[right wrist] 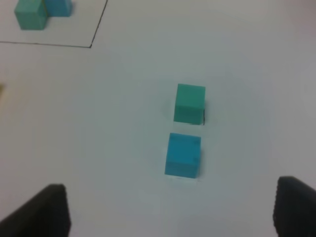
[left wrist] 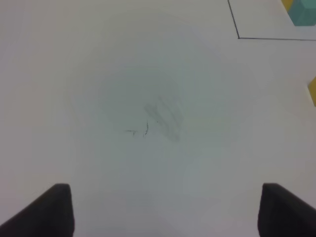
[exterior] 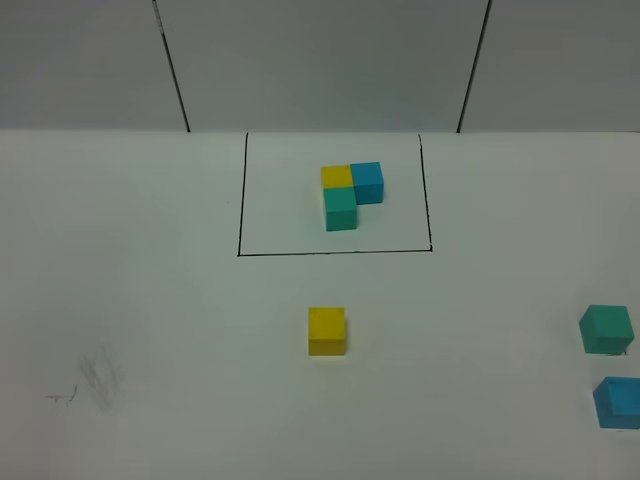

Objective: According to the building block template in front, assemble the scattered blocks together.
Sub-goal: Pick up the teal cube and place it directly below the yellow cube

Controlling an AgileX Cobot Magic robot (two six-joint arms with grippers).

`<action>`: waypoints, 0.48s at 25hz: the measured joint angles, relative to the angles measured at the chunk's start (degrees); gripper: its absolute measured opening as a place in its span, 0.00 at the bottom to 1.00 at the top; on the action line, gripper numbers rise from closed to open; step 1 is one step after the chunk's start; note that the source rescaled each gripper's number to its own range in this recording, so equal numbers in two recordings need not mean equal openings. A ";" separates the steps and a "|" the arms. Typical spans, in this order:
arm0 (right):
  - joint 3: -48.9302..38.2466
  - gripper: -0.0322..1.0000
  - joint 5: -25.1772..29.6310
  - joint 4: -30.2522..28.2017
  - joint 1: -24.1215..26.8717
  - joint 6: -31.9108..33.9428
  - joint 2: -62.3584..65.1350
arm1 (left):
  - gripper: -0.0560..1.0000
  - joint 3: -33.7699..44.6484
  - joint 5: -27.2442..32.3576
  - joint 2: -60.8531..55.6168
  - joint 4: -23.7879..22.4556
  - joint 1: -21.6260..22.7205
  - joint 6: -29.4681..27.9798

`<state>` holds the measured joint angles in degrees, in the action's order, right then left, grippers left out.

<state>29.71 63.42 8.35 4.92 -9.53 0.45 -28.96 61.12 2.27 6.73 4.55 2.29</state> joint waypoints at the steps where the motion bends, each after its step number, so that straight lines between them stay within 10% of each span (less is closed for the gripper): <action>1: 0.00 0.83 0.00 0.00 0.00 0.00 0.00 | 0.67 0.00 0.00 0.00 0.00 0.00 0.00; 12: -0.22 0.83 -0.18 1.04 0.00 0.00 0.00 | 0.67 0.00 0.00 0.00 0.00 0.00 0.00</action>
<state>29.48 63.24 9.40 4.92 -9.53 0.45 -28.96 61.12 2.27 6.73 4.55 2.29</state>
